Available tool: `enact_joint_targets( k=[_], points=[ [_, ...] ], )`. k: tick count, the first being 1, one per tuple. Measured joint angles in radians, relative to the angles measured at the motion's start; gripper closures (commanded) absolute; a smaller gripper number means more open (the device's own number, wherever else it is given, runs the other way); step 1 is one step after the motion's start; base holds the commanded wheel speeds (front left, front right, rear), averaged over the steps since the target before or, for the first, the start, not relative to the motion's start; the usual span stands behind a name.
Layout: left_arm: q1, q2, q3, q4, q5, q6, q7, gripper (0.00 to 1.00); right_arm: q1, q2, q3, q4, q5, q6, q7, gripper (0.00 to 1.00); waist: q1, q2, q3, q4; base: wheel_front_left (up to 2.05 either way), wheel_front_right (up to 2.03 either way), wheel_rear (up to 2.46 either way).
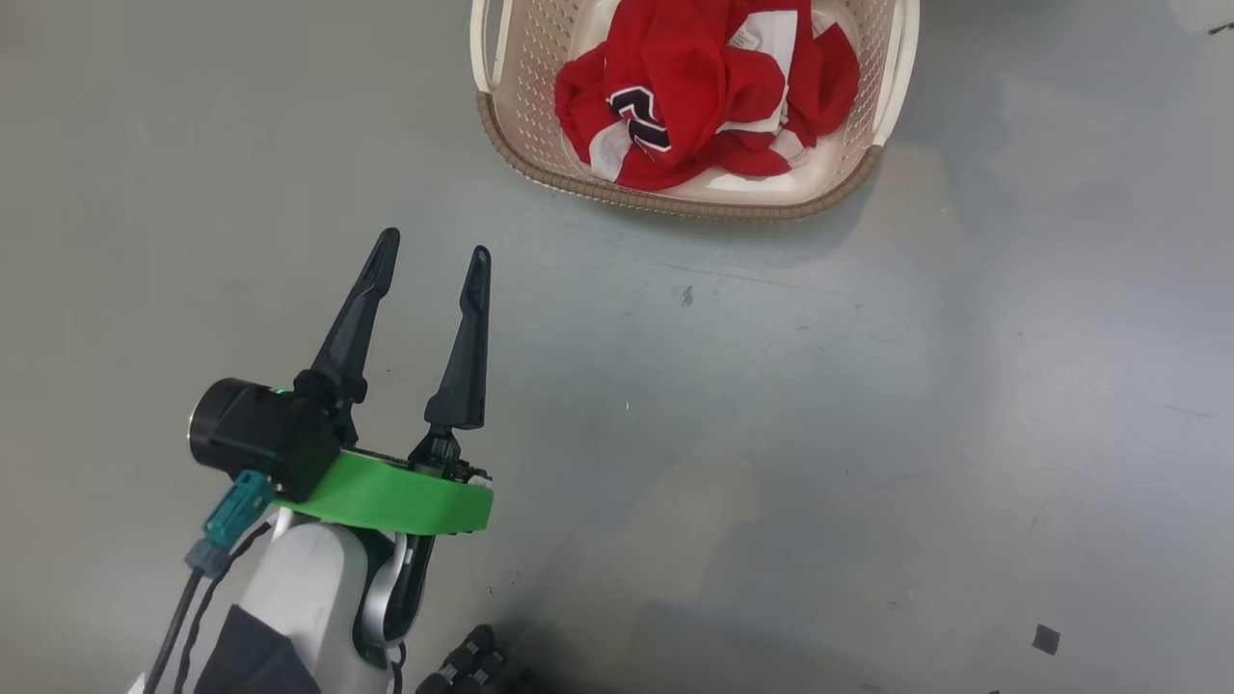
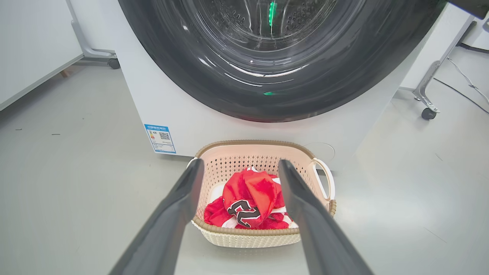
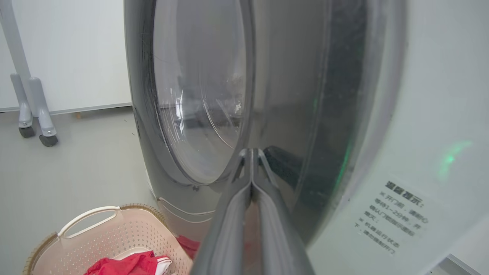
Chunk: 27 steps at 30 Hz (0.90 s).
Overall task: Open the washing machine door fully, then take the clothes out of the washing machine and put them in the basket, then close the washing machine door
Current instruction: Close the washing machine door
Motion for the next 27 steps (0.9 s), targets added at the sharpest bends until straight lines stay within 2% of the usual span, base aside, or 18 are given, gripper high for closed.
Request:
enact_joint_targets(
  k=[11, 27],
  points=[
    [-0.012, -0.001, -0.002, 0.005, -0.014, 0.022, 0.000, 0.00, -0.088, -0.007, -0.029, 0.079, -0.009, 0.001, 0.006, 1.00, 0.0000, 0.0000, 0.022, 0.022, 0.00, 0.00, 0.00],
    [-0.044, -0.003, -0.010, -0.001, -0.014, 0.028, 0.000, 0.00, -0.143, 0.045, -0.021, 0.139, -0.021, 0.006, -0.032, 1.00, 0.0000, 0.0000, 0.044, -0.004, 0.00, 0.00, 0.00]
  ],
)
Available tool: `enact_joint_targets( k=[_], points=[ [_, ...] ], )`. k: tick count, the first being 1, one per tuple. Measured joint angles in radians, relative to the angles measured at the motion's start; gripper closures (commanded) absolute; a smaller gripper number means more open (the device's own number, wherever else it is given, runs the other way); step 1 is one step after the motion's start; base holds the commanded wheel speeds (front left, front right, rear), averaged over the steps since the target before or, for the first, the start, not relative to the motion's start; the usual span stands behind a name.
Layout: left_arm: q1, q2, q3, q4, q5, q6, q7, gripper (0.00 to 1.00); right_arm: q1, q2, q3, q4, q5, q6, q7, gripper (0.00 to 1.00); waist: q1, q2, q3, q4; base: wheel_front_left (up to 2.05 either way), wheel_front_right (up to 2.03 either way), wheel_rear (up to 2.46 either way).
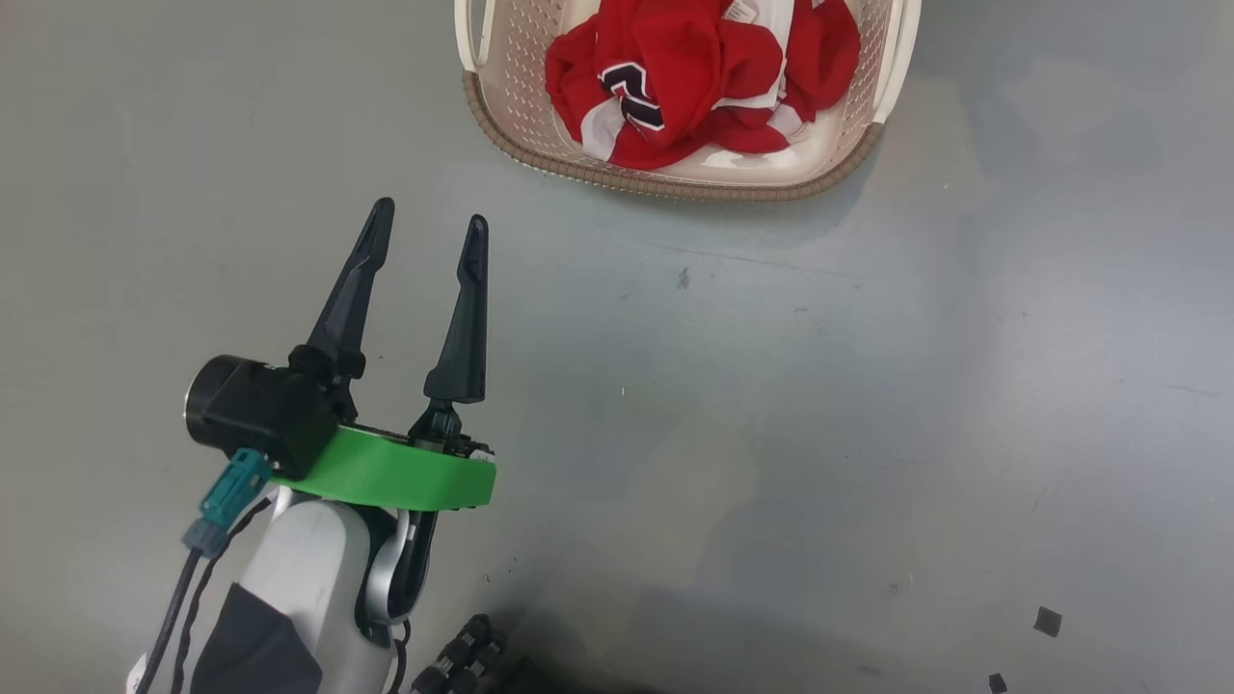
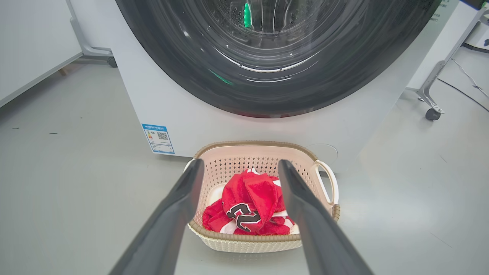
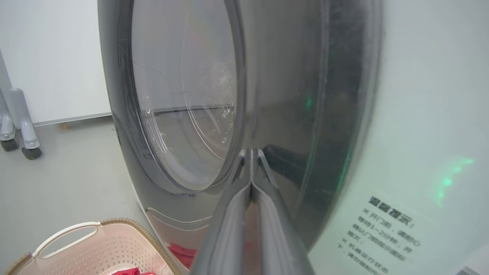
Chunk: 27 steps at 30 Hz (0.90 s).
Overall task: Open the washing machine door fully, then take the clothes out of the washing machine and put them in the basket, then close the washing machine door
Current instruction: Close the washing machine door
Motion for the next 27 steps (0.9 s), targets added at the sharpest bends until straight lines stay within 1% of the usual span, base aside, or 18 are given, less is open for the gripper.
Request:
enact_joint_targets(
  k=[6, 10, 12, 20, 21, 23, 25, 27],
  points=[
    [-0.009, 0.000, 0.011, 0.024, 0.002, 0.000, 0.000, 0.00, 0.016, 0.008, 0.017, 0.060, -0.010, -0.002, -0.045, 1.00, 0.0000, 0.0000, -0.024, -0.008, 0.00, 0.00, 0.00],
    [-0.011, 0.000, 0.025, 0.034, 0.018, 0.000, 0.000, 0.00, 0.064, 0.014, 0.020, 0.098, -0.010, -0.017, -0.081, 1.00, 0.0000, 0.0000, -0.053, -0.017, 0.00, 0.00, 0.00],
    [-0.013, 0.000, 0.033, 0.041, 0.024, 0.000, 0.000, 0.00, 0.096, 0.020, 0.026, 0.113, -0.009, -0.017, -0.099, 1.00, 0.0000, 0.0000, -0.071, -0.023, 0.00, 0.00, 0.00],
    [-0.012, 0.000, 0.069, 0.080, 0.064, -0.004, 0.000, 0.00, 0.225, 0.073, 0.043, 0.139, 0.007, -0.017, -0.132, 1.00, 0.0000, 0.0000, -0.158, -0.057, 0.00, 0.00, 0.00],
    [-0.011, 0.000, 0.076, 0.085, 0.071, -0.009, 0.000, 0.00, 0.240, 0.080, 0.042, 0.140, 0.015, -0.018, -0.134, 1.00, 0.0000, 0.0000, -0.170, -0.063, 0.00, 0.00, 0.00],
    [-0.008, 0.000, 0.087, 0.092, 0.081, -0.011, 0.000, 0.00, 0.270, 0.094, 0.039, 0.139, 0.026, -0.027, -0.137, 1.00, 0.0000, 0.0000, -0.195, -0.074, 0.00, 0.00, 0.00],
    [-0.003, 0.000, 0.099, 0.096, 0.088, -0.013, 0.000, 0.00, 0.300, 0.108, 0.031, 0.140, 0.036, -0.028, -0.140, 1.00, 0.0000, 0.0000, -0.220, -0.088, 0.00, 0.00, 0.00],
    [0.005, 0.000, 0.111, 0.102, 0.089, -0.021, 0.000, 0.00, 0.334, 0.125, 0.016, 0.139, 0.049, -0.047, -0.143, 1.00, 0.0000, 0.0000, -0.246, -0.102, 0.00, 0.00, 0.00]
  ],
)
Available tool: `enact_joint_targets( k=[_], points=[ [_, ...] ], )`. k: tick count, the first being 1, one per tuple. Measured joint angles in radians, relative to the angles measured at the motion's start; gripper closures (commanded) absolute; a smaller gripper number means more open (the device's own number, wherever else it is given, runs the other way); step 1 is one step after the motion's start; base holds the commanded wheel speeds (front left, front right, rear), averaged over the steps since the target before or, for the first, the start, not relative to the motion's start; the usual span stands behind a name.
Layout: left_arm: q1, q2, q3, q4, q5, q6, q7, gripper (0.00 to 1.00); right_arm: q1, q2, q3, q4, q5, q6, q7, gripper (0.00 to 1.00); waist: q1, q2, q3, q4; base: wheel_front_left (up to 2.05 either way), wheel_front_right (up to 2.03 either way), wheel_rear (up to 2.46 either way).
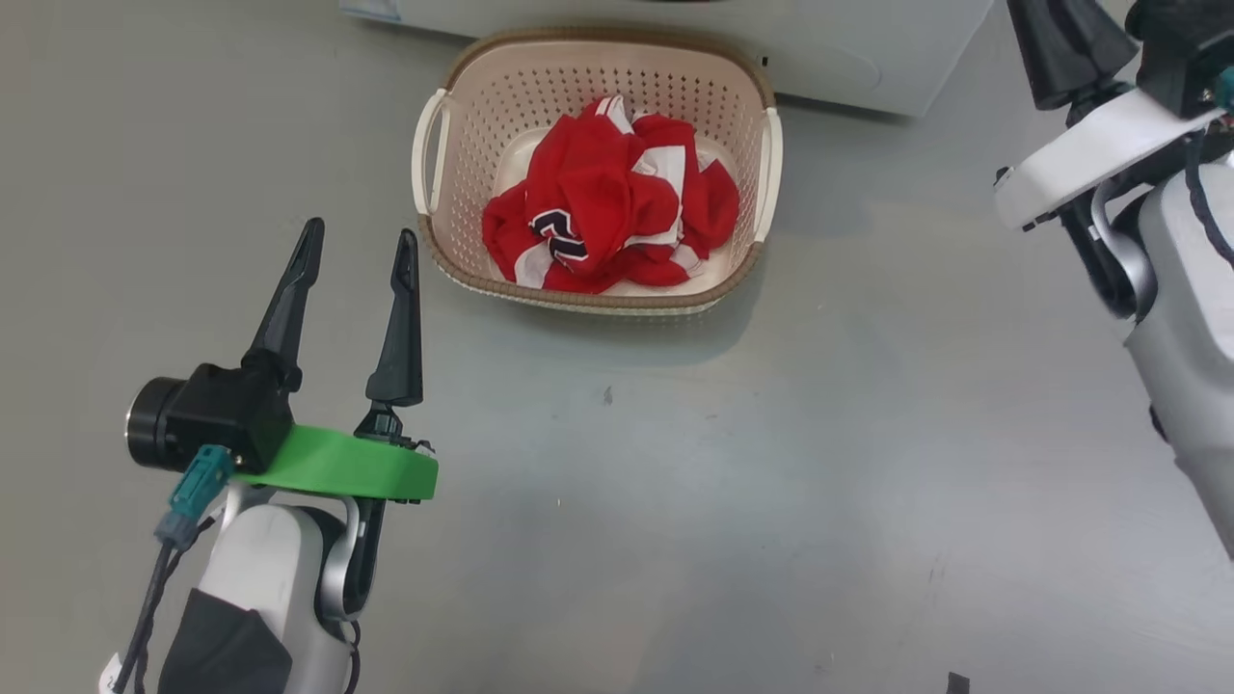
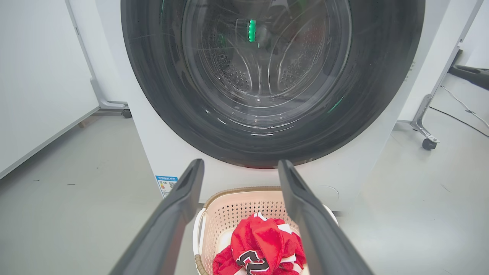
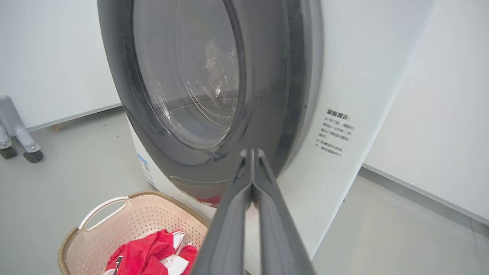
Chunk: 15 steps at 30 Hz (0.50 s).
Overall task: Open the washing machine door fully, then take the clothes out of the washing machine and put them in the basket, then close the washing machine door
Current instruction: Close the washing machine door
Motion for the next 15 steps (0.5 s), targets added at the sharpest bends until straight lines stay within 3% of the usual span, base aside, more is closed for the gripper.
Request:
enact_joint_targets(
  k=[7, 15],
  points=[
    [0.050, 0.002, 0.028, 0.026, 0.020, -0.008, 0.000, 0.00, 0.123, 0.059, -0.044, -0.002, 0.050, -0.032, 0.000, 1.00, 0.0000, 0.0000, -0.078, -0.048, 0.00, 0.00, 0.00],
    [0.121, 0.018, 0.064, 0.048, 0.031, -0.018, 0.000, 0.00, 0.236, 0.099, -0.112, -0.090, 0.058, -0.068, 0.000, 1.00, 0.0000, 0.0000, -0.181, -0.121, 0.00, 0.00, 0.00]
  ],
)
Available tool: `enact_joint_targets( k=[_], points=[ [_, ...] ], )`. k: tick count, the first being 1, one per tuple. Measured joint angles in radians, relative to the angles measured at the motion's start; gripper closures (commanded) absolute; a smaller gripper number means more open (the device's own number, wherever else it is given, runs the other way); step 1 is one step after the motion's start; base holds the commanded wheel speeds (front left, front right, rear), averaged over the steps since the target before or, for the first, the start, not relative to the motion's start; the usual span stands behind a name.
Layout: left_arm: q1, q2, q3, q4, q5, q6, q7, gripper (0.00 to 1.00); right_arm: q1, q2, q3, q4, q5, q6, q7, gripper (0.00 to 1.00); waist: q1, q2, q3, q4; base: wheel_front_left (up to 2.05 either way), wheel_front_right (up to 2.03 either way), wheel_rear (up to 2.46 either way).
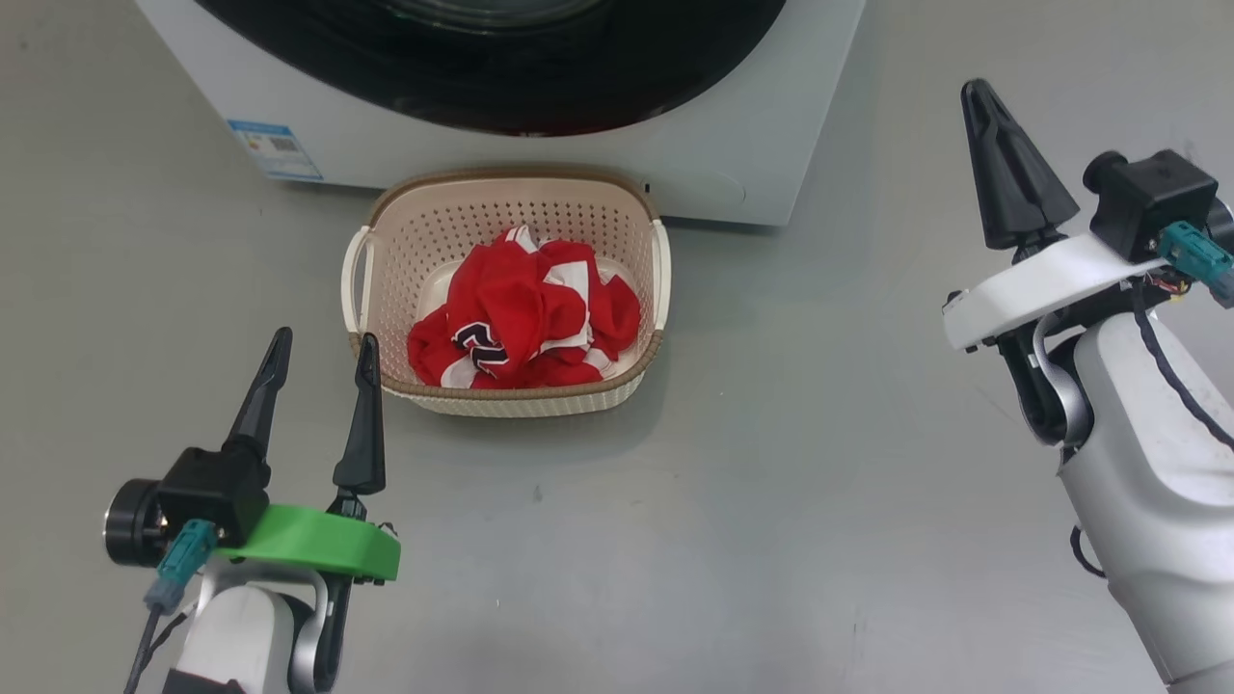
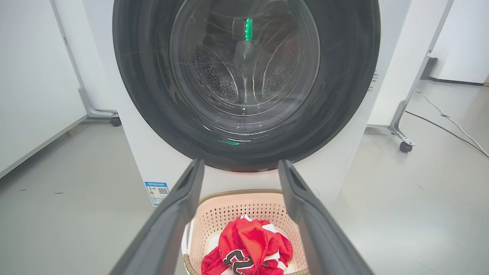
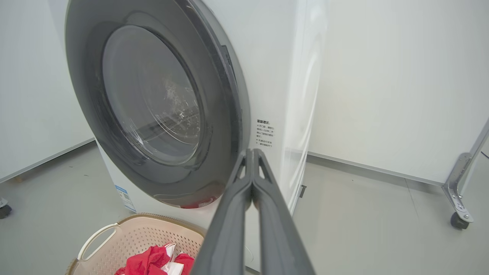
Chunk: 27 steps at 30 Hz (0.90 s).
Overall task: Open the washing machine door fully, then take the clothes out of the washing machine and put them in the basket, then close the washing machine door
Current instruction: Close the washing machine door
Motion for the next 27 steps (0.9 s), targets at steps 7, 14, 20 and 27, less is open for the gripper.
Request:
enact_joint_targets(
  k=[7, 14, 20, 27],
  points=[
    [0.048, 0.000, 0.021, 0.006, 0.000, -0.008, 0.000, 0.00, 0.134, 0.006, -0.060, -0.050, 0.000, -0.029, 0.000, 1.00, 0.0000, 0.0000, -0.080, -0.060, 0.00, 0.00, 0.00],
    [0.091, 0.000, 0.038, 0.012, 0.023, -0.008, 0.000, 0.00, 0.245, 0.020, -0.107, -0.081, 0.003, -0.044, 0.000, 1.00, 0.0000, 0.0000, -0.146, -0.108, 0.00, 0.00, 0.00],
    [0.121, 0.000, 0.056, 0.012, 0.033, -0.003, 0.000, 0.00, 0.321, 0.032, -0.124, -0.110, 0.007, -0.044, 0.000, 1.00, 0.0000, 0.0000, -0.183, -0.138, 0.00, 0.00, 0.00],
    [0.129, 0.000, 0.064, 0.013, 0.040, 0.003, 0.000, 0.00, 0.390, 0.045, -0.151, -0.149, 0.002, -0.044, 0.000, 0.65, 0.0000, 0.0000, -0.192, -0.155, 0.00, 0.00, 0.00]
  ],
)
